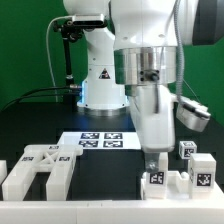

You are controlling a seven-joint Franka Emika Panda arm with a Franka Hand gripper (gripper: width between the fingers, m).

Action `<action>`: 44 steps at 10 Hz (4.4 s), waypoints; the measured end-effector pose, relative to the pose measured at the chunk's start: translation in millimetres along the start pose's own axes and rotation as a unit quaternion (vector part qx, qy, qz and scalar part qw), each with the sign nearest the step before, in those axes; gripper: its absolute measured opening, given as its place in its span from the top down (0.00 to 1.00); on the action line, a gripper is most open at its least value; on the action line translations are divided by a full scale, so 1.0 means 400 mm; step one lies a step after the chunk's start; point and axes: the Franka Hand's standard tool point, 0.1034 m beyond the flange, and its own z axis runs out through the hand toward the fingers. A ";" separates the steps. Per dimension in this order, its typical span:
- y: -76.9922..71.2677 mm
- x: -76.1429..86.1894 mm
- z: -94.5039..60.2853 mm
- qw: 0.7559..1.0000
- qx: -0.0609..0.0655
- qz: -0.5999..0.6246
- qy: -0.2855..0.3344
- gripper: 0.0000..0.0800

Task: Assemble chair

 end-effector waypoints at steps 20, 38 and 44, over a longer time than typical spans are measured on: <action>-0.011 -0.001 0.018 0.996 0.025 0.080 0.000 0.64; -0.015 -0.013 0.032 0.928 0.025 -0.371 0.026 0.52; -0.015 -0.011 0.023 0.995 0.020 0.097 -0.003 0.64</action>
Offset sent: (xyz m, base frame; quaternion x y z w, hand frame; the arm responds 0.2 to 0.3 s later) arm 0.0000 0.0000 0.0000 0.0000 0.0000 -0.1938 0.9810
